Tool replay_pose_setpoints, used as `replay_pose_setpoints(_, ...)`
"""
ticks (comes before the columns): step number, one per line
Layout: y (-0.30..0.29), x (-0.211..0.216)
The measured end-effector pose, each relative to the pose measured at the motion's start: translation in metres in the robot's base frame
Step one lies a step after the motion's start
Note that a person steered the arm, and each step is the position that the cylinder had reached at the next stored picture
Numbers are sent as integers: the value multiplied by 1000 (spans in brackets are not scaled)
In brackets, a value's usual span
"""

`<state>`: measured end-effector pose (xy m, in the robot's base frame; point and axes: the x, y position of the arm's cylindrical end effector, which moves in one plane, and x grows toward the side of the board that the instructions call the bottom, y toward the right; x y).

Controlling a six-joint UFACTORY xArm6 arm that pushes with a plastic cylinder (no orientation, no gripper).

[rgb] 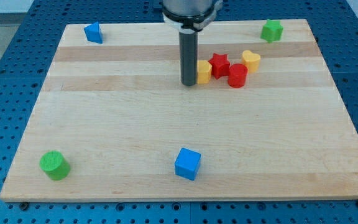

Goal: Point your arm at the green star

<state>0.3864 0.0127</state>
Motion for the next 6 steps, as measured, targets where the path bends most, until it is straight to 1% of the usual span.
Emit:
replay_pose_setpoints(2, 19, 8)
replay_pose_setpoints(3, 19, 48)
replay_pose_setpoints(4, 37, 53)
replay_pose_setpoints(5, 63, 33)
replay_pose_setpoints(6, 86, 23)
